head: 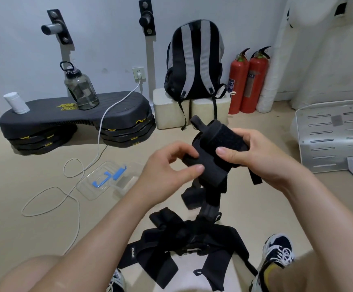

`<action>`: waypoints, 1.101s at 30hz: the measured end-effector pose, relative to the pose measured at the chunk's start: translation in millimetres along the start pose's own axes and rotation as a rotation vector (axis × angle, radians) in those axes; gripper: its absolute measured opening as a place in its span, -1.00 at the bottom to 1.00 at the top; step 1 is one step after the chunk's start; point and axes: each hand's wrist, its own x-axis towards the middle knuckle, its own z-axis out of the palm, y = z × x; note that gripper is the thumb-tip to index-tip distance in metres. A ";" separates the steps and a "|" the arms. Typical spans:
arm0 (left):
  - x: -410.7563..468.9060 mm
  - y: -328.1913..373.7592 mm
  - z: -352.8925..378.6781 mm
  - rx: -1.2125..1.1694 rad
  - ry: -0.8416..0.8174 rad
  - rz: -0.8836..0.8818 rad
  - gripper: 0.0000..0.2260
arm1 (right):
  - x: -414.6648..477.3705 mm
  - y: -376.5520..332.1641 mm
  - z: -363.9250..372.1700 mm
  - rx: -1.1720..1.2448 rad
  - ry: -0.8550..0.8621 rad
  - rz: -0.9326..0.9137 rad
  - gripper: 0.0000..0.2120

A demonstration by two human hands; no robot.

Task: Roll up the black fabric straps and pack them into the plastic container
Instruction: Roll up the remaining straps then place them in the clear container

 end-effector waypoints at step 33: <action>-12.2 -0.4 27.3 0.770 -0.091 0.471 -0.67 | 21.7 39.5 19.5 -0.421 0.539 0.089 -0.84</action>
